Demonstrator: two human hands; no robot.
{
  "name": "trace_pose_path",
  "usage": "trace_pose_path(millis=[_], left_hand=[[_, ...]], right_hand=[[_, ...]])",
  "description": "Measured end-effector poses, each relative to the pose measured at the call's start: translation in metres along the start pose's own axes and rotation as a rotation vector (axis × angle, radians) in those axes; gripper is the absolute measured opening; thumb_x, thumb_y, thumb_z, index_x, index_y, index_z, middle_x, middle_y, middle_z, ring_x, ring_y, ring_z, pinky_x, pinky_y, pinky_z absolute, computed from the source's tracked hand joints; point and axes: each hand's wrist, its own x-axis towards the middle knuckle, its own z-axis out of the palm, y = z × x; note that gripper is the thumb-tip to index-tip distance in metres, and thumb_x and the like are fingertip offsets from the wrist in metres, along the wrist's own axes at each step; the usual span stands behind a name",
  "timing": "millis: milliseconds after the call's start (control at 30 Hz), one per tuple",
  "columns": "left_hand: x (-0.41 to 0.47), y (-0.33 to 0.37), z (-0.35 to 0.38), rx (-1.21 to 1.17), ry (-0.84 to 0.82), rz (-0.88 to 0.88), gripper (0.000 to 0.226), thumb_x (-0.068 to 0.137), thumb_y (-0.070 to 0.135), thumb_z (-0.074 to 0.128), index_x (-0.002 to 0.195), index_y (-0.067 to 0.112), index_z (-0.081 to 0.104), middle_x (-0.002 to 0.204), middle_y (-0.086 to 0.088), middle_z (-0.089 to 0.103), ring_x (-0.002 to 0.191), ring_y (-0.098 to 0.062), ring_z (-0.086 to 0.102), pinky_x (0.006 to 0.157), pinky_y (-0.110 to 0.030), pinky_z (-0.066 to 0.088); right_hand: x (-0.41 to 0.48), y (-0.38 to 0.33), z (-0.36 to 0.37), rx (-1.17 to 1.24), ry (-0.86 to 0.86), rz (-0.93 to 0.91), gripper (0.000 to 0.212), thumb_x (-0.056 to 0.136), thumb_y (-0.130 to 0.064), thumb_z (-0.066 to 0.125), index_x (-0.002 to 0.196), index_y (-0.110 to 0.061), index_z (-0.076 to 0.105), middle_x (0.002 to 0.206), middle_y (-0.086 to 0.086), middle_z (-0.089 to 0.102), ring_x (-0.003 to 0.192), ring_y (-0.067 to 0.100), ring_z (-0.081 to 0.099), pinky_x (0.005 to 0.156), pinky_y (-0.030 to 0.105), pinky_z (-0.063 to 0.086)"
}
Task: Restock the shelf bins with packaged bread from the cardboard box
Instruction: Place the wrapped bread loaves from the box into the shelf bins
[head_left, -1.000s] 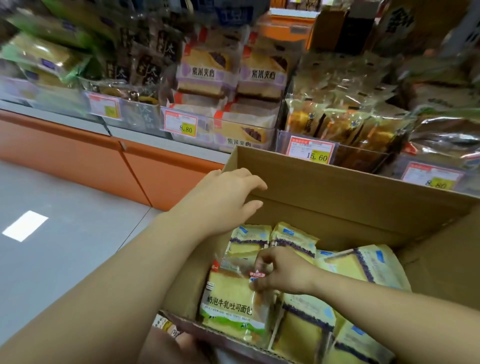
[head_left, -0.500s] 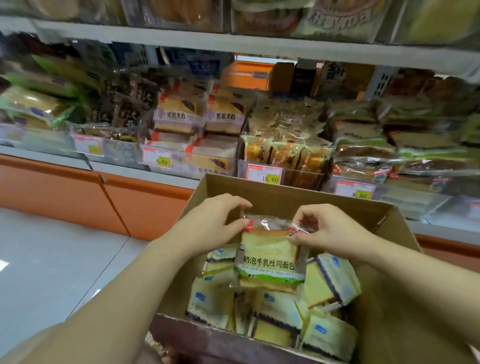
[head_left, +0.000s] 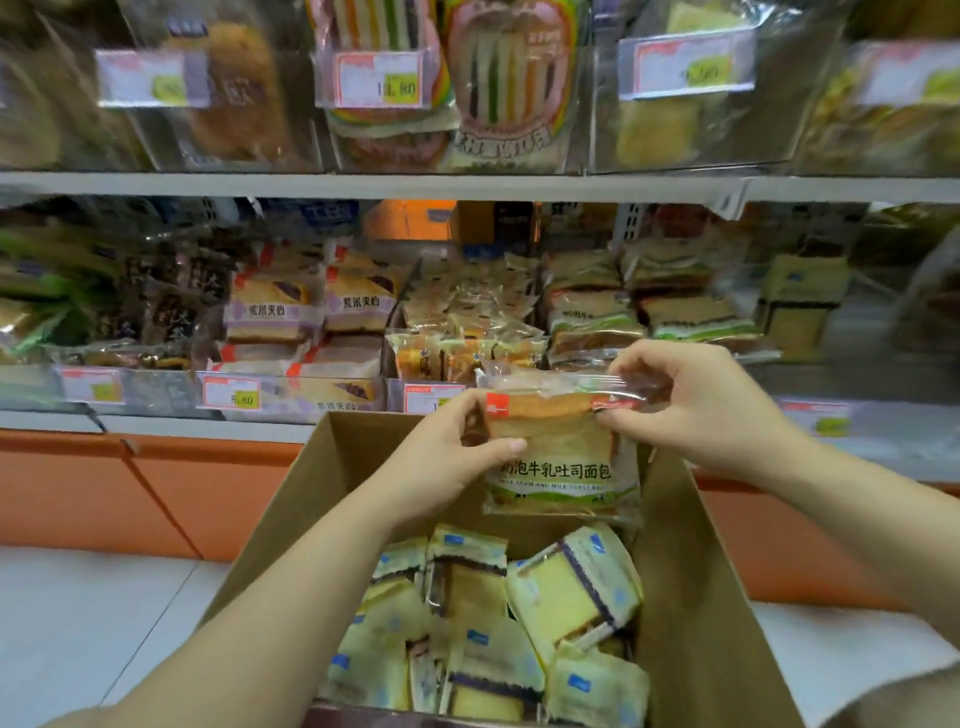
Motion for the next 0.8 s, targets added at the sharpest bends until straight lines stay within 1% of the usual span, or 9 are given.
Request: trace_pose_path(millis=[67, 167, 267, 400, 500, 567, 667, 733, 800], left_hand=[[0.003, 0.007, 0.002, 0.004, 0.002, 0.029, 0.031, 0.086, 0.021, 0.068, 0.114, 0.025, 0.057, 0.110, 0.007, 0.069, 0.102, -0.005, 0.064, 0.088, -0.022, 0.052], [0.005, 0.017, -0.002, 0.046, -0.011, 0.047, 0.031, 0.084, 0.030, 0.067, 0.114, 0.030, 0.057, 0.111, 0.011, 0.068, 0.102, 0.000, 0.063, 0.088, -0.020, 0.050], [0.008, 0.019, -0.011, 0.059, 0.027, 0.015, 0.030, 0.082, 0.035, 0.067, 0.111, 0.031, 0.058, 0.108, 0.010, 0.069, 0.097, -0.002, 0.064, 0.077, -0.019, 0.050], [0.009, 0.013, -0.020, -0.007, 0.104, -0.115, 0.024, 0.083, 0.026, 0.070, 0.104, 0.026, 0.059, 0.106, 0.006, 0.068, 0.099, -0.009, 0.065, 0.083, -0.029, 0.054], [0.007, 0.015, -0.020, -0.002, 0.131, -0.162, 0.021, 0.087, 0.022, 0.067, 0.104, 0.018, 0.056, 0.100, 0.002, 0.066, 0.086, -0.008, 0.067, 0.061, -0.015, 0.051], [0.006, 0.018, -0.019, -0.041, 0.146, -0.189, 0.025, 0.088, 0.022, 0.065, 0.111, 0.015, 0.057, 0.102, -0.001, 0.069, 0.085, -0.010, 0.069, 0.058, -0.015, 0.051], [0.008, 0.025, -0.017, -0.151, 0.178, -0.225, 0.026, 0.089, 0.020, 0.064, 0.113, 0.013, 0.057, 0.103, -0.004, 0.071, 0.087, -0.014, 0.071, 0.063, -0.022, 0.055], [0.010, 0.030, -0.016, -0.199, 0.196, -0.234, 0.025, 0.090, 0.018, 0.063, 0.113, 0.011, 0.057, 0.103, -0.006, 0.070, 0.085, -0.015, 0.071, 0.058, -0.020, 0.054], [0.012, 0.033, -0.014, -0.227, 0.200, -0.245, 0.029, 0.091, 0.019, 0.061, 0.118, 0.010, 0.056, 0.104, -0.008, 0.070, 0.084, -0.017, 0.071, 0.053, -0.020, 0.053]], right_hand=[[-0.002, 0.002, -0.009, -0.029, 0.059, 0.008, 0.025, 0.067, -0.022, 0.084, 0.083, -0.021, 0.065, 0.072, -0.013, 0.064, 0.070, -0.002, 0.060, 0.061, 0.008, 0.044], [-0.002, 0.005, -0.020, -0.027, 0.099, 0.036, 0.029, 0.063, -0.028, 0.085, 0.081, -0.019, 0.064, 0.068, -0.012, 0.061, 0.064, -0.004, 0.058, 0.058, 0.009, 0.045], [0.001, 0.012, -0.029, -0.032, 0.107, 0.062, 0.023, 0.067, -0.023, 0.085, 0.077, -0.019, 0.065, 0.071, -0.010, 0.065, 0.067, -0.001, 0.061, 0.063, 0.014, 0.050], [0.003, 0.022, -0.040, -0.099, 0.116, 0.101, 0.017, 0.074, -0.008, 0.079, 0.081, -0.018, 0.066, 0.075, -0.011, 0.066, 0.071, 0.000, 0.061, 0.067, 0.009, 0.048], [0.003, 0.026, -0.046, -0.126, 0.155, 0.116, 0.017, 0.078, -0.005, 0.075, 0.083, -0.020, 0.066, 0.077, -0.014, 0.065, 0.075, -0.003, 0.061, 0.069, 0.005, 0.046], [0.005, 0.024, -0.053, -0.125, 0.214, 0.129, 0.019, 0.079, -0.004, 0.073, 0.081, -0.022, 0.065, 0.077, -0.016, 0.064, 0.074, -0.006, 0.059, 0.067, 0.002, 0.042], [0.011, 0.016, -0.067, -0.090, 0.330, 0.135, 0.016, 0.081, -0.004, 0.071, 0.081, -0.020, 0.066, 0.075, -0.015, 0.062, 0.072, -0.004, 0.058, 0.064, 0.002, 0.041], [0.017, 0.015, -0.076, -0.045, 0.439, 0.155, 0.013, 0.083, -0.005, 0.067, 0.084, -0.018, 0.067, 0.075, -0.012, 0.063, 0.069, -0.001, 0.059, 0.064, 0.007, 0.042], [0.025, 0.023, -0.080, 0.109, 0.544, 0.260, 0.016, 0.088, -0.004, 0.061, 0.090, -0.018, 0.068, 0.078, -0.006, 0.066, 0.066, 0.004, 0.061, 0.067, 0.016, 0.048]])
